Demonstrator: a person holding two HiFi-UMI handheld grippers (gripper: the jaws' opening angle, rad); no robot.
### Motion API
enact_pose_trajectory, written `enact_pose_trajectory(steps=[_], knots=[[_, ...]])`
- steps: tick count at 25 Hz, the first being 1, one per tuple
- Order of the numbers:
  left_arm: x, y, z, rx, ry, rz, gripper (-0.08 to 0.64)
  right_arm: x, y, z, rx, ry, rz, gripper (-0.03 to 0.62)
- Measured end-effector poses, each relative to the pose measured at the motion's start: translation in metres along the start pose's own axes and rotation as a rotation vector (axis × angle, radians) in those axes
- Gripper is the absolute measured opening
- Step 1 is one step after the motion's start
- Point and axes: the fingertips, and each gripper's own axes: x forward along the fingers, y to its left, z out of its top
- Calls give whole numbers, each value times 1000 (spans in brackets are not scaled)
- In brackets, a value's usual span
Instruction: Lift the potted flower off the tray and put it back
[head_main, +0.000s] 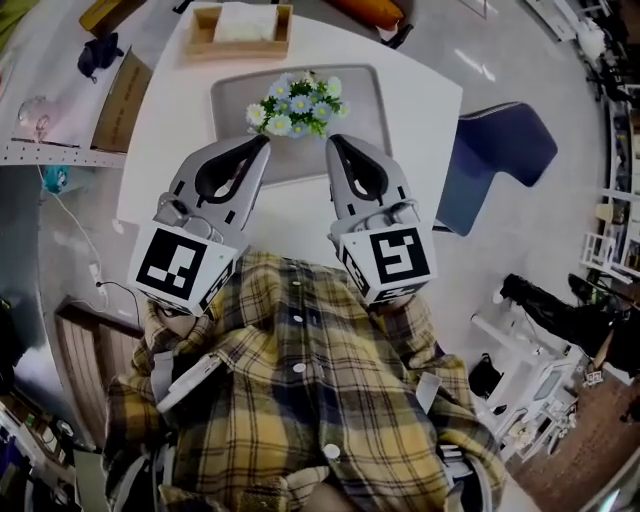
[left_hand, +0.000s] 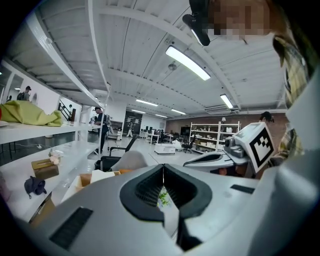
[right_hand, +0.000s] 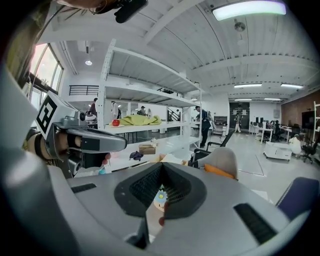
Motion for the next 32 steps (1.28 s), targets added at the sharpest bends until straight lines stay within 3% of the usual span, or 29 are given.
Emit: enact_pose_trajectory(steps=[10, 16, 20, 24, 32], knots=[[18, 9, -17, -30, 41, -27, 9, 1, -24, -18, 29, 40, -34, -2], [15, 19, -39, -35, 76, -17, 12, 10, -20, -45, 25, 92, 9, 0], [15, 25, -54, -46, 106, -19, 60, 14, -24, -62, 25, 124, 26, 2], [17, 30, -72, -59, 137, -17, 102, 21, -29, -80, 48, 157, 48, 71], [34, 44, -112, -68, 211, -25, 191, 40, -34, -117, 62, 204, 95, 141]])
